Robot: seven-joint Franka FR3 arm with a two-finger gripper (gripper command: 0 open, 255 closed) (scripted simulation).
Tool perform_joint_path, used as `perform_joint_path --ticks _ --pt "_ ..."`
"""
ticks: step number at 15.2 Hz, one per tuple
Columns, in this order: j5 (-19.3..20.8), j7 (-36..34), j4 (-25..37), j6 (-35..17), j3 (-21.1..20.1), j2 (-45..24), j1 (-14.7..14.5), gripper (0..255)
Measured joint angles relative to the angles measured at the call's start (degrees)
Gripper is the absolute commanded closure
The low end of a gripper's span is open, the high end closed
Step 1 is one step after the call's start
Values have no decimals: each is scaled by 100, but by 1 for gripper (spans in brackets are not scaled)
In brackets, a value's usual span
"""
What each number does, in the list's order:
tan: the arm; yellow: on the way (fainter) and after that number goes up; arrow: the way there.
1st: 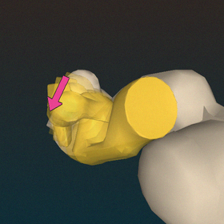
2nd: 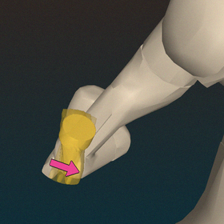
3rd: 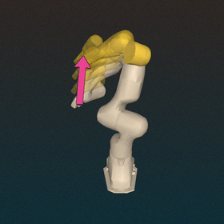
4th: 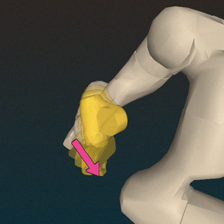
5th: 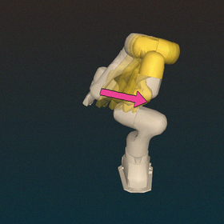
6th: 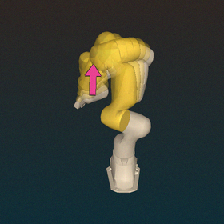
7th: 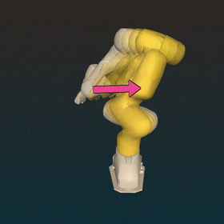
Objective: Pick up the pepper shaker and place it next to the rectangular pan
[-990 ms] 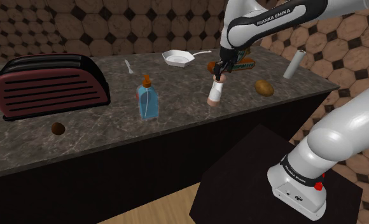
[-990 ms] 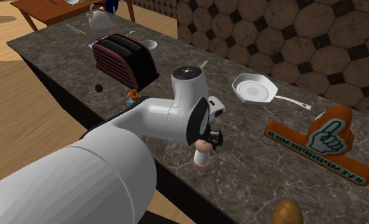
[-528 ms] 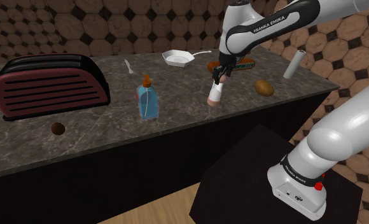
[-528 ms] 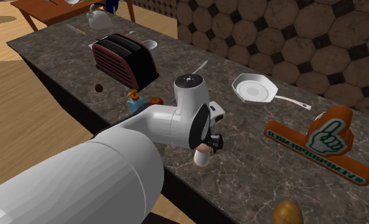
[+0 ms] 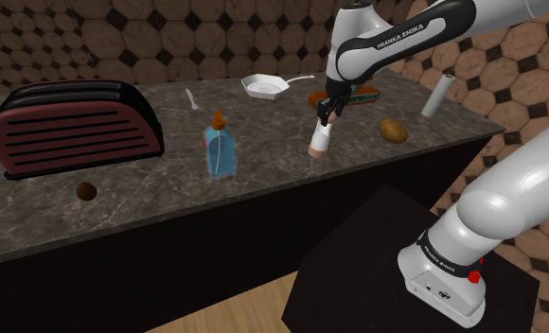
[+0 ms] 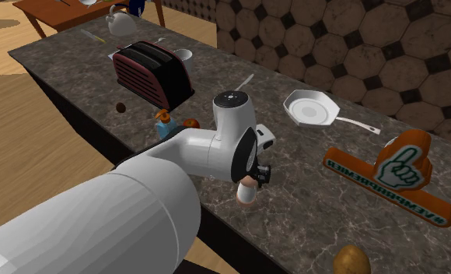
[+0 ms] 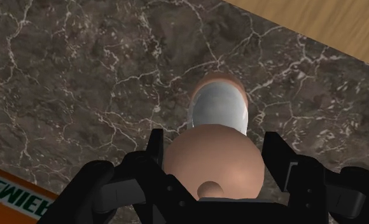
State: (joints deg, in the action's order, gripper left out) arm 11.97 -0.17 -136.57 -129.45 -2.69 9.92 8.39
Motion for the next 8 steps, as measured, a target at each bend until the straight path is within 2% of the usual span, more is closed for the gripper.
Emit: perform_joint_path --ticks 8 --pt "-20 19 39 96 -2 54 -7 255"
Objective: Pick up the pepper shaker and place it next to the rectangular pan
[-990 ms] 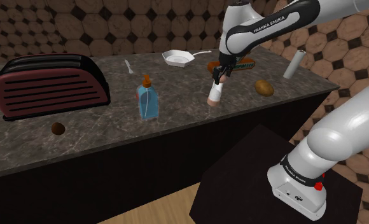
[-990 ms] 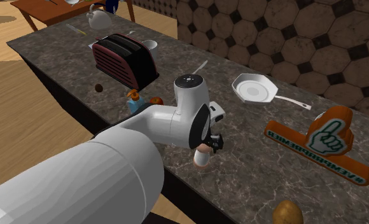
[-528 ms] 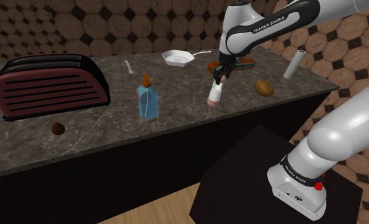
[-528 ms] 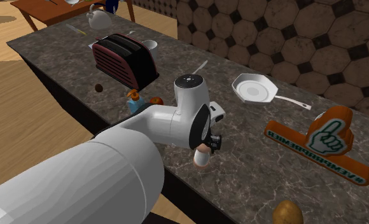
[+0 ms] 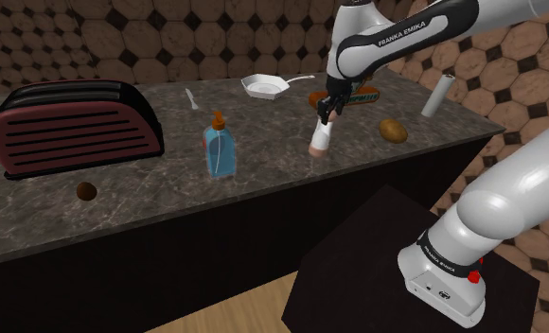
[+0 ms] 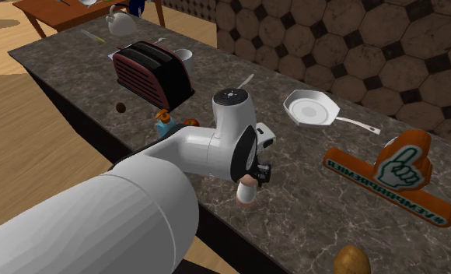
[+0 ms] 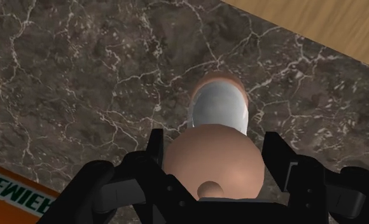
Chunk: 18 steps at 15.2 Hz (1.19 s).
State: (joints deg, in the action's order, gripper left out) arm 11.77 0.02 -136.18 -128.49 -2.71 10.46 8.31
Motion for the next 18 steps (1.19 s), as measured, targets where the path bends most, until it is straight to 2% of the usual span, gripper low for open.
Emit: perform_joint_path --ticks 18 --pt "-187 295 914 1385 7 495 -39 255"
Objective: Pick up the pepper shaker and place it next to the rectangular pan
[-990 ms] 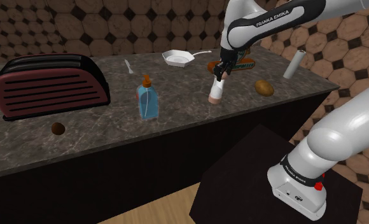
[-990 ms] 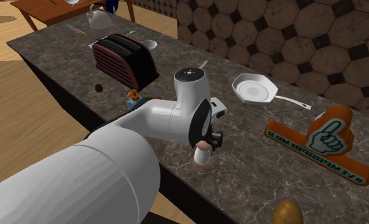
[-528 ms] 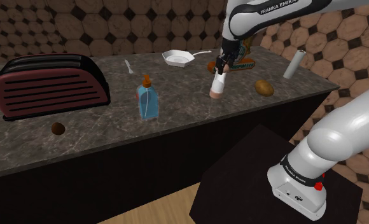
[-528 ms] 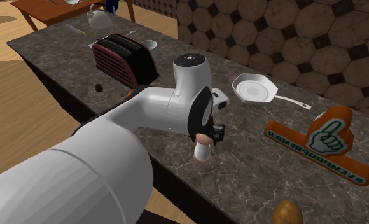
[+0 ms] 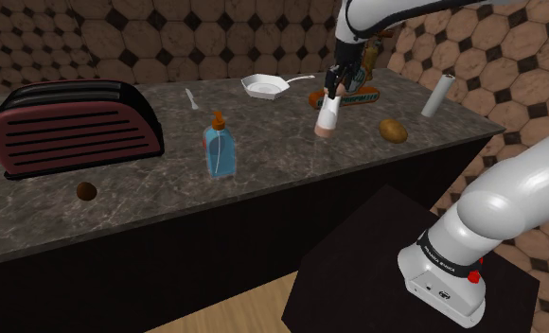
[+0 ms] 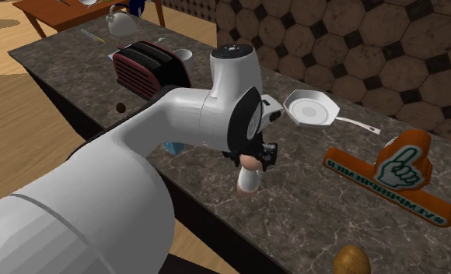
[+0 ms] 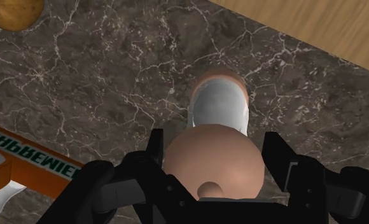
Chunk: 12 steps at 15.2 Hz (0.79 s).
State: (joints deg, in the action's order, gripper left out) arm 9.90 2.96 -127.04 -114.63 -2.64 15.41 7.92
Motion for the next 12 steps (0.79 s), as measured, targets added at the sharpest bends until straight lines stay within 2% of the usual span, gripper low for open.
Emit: perform_joint_path --ticks 12 --pt "-62 138 839 908 -14 77 -14 255"
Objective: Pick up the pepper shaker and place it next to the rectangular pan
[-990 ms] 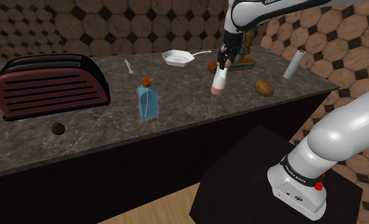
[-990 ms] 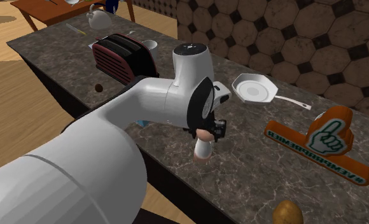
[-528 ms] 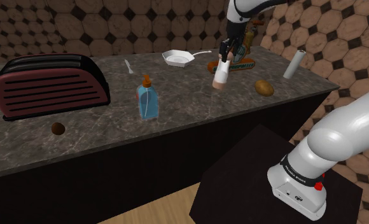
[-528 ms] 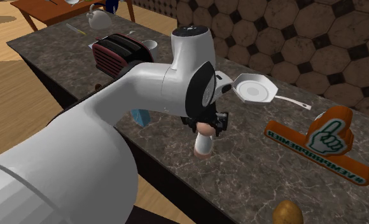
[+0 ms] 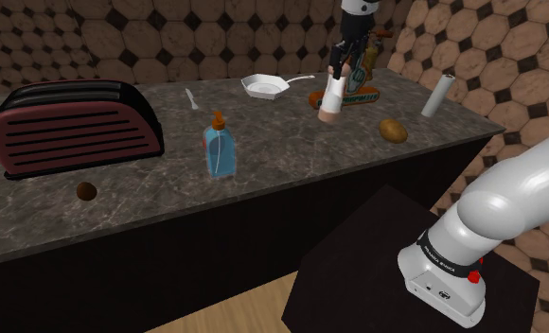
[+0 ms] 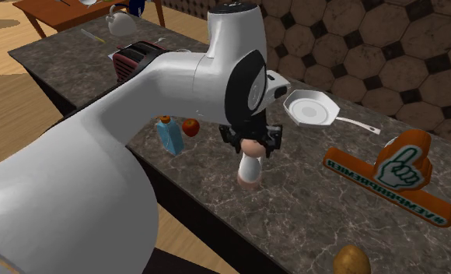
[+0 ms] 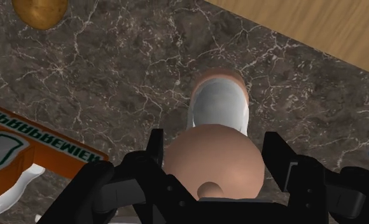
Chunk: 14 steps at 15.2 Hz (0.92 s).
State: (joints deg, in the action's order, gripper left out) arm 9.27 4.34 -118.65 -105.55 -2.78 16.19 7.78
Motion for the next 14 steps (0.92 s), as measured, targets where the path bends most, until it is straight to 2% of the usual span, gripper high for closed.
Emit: perform_joint_path --ticks 14 --pt "-28 160 1185 1056 -13 -117 3 255"
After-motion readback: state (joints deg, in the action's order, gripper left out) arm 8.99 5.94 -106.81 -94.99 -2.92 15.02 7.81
